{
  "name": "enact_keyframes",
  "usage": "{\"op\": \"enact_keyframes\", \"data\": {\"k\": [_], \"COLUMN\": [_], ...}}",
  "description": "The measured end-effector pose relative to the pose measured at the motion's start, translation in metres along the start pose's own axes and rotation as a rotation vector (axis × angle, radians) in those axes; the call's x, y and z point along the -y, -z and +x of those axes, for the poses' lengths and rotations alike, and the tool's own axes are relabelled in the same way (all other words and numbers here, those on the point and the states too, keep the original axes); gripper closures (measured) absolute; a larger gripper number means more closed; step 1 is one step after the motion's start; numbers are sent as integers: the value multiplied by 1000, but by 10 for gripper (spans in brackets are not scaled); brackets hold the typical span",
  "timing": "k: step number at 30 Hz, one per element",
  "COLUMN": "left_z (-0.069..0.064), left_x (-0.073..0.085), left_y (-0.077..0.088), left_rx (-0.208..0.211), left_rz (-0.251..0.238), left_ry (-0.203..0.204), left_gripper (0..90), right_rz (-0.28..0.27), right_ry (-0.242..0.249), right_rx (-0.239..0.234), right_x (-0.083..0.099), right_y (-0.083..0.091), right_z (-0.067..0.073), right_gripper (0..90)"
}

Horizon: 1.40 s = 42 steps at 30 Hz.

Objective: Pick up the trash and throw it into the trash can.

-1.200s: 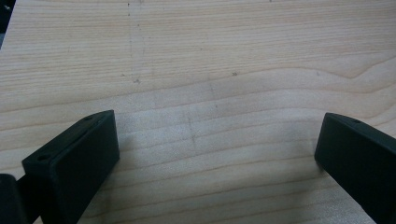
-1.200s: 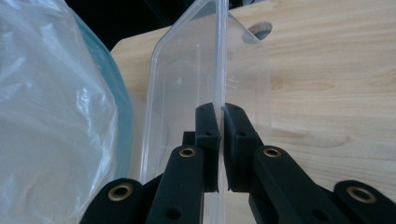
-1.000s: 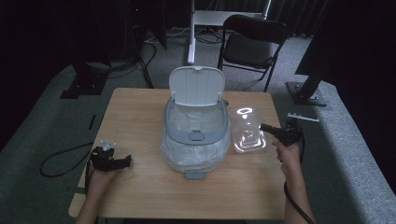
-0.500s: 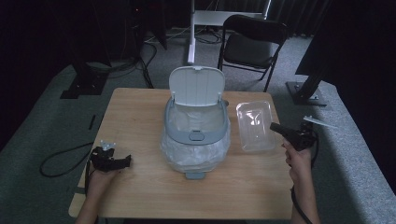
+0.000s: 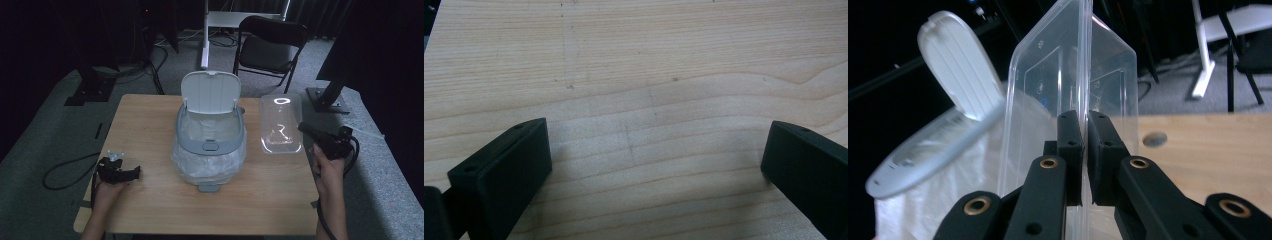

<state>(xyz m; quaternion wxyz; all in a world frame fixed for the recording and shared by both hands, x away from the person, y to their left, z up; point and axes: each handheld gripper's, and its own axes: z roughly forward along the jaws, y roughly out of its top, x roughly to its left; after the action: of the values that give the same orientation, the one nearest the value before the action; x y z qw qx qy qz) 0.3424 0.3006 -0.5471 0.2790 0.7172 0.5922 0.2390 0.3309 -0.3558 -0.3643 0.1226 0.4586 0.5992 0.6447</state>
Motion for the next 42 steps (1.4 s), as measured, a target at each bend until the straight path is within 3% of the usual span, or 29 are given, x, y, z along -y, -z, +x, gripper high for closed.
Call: {"op": "enact_keyframes", "data": {"k": [9,21,24,33,35,42], "left_z": [0,0,0,0,0,0], "left_x": [0,0,0,0,0,0], "left_y": [0,0,0,0,0,0], "left_rx": [0,0,0,0,0,0], "left_rz": [0,0,0,0,0,0], "left_ry": [0,0,0,1,0,1], "left_gripper": [6,6,6,6,6,6], "right_rz": [-88,-159,-169,-192,-201,-200], "right_ry": [64,124,122,160,166,179], "right_rx": [-64,-142,-188,-239,-272,-314], "right_x": [-20,-38,-42,-56,-59,-68], "right_y": [7,-2,-8,-25,-33,-60], "right_z": [31,62,70,93,101,118], "right_gripper": [857,857,857,856,857,856]}}
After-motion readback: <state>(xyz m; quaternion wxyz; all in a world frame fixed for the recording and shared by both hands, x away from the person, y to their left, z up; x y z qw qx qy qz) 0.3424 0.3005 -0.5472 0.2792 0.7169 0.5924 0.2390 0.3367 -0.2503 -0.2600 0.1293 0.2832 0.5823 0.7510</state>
